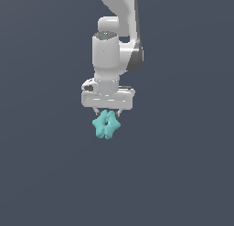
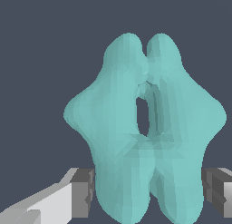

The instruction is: Pick up the object and move it to a goal position.

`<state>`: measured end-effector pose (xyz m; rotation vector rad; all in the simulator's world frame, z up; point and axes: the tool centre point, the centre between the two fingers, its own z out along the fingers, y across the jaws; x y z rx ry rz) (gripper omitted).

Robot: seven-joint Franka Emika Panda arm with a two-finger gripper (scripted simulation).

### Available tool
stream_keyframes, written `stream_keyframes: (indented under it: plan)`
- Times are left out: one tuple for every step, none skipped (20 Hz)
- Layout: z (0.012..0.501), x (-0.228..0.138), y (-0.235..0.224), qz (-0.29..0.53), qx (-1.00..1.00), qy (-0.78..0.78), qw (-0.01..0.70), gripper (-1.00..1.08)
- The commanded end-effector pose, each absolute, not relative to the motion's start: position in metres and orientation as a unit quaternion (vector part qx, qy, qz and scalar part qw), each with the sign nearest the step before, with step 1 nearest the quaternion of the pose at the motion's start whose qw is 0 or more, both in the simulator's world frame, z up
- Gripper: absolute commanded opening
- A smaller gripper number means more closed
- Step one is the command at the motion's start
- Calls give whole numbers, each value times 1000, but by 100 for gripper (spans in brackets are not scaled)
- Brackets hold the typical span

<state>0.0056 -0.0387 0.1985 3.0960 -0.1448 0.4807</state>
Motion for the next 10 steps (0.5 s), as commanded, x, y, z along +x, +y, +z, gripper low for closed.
stream_keyframes:
  plan:
    - [212,10,-42,153,987,-46,2,-100]
    - [216,11,-44,153,987,-46,2,-100]
    - [220,13,-45,153,987,-46,2,-100]
    - [223,14,-46,153,987,-46,2,-100]
    - [225,15,-46,153,987,-46,2,-100]
    - [227,16,-47,153,987,-46,2,-100]
    - [229,17,-47,153,987,-46,2,-100]
    - [230,17,-48,153,987,-46,2,-100]
    - [231,17,-48,153,987,-46,2,-100]
    - [231,17,-48,153,987,-46,2,-100]
